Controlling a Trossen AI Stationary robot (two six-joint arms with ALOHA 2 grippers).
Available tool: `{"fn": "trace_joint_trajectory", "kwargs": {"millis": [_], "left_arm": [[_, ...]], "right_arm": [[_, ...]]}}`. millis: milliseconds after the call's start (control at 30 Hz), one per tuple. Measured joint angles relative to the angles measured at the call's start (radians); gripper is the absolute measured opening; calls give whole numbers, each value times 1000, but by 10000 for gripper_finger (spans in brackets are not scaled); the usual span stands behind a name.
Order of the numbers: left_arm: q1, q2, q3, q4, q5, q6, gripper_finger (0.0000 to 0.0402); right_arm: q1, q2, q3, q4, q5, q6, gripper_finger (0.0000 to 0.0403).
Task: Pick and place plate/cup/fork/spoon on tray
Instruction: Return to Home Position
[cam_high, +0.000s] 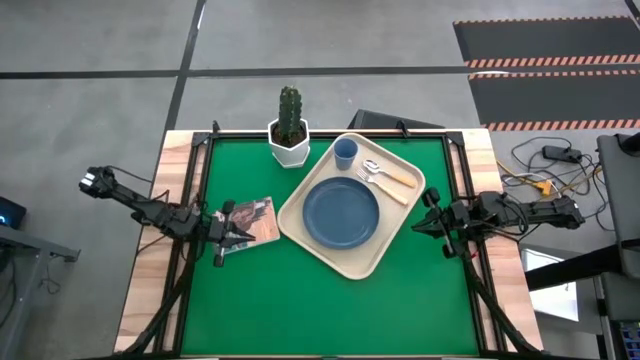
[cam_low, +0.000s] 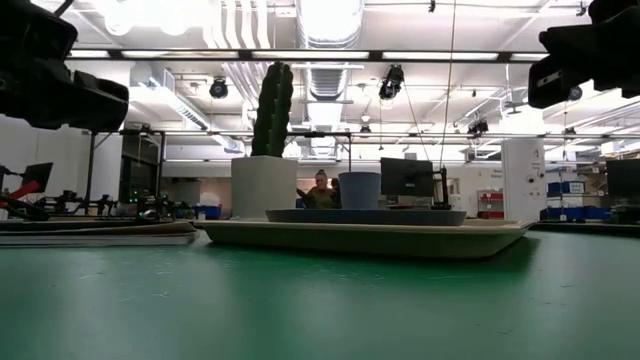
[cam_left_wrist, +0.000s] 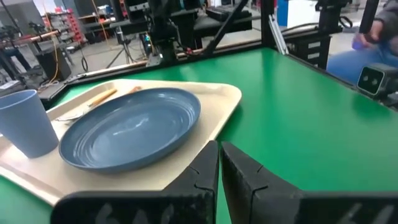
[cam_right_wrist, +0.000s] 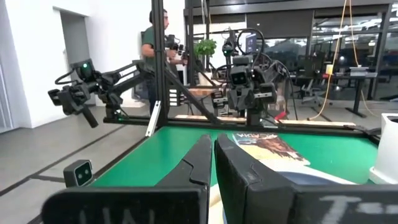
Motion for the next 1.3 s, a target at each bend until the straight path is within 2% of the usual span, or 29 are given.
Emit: {"fn": "trace_joint_trajectory", "kwargs": {"millis": [1300], "left_arm": [[0,174,0,1,1,0,0]], "right_arm": [[0,0,0,-1,0,0,11]]}}
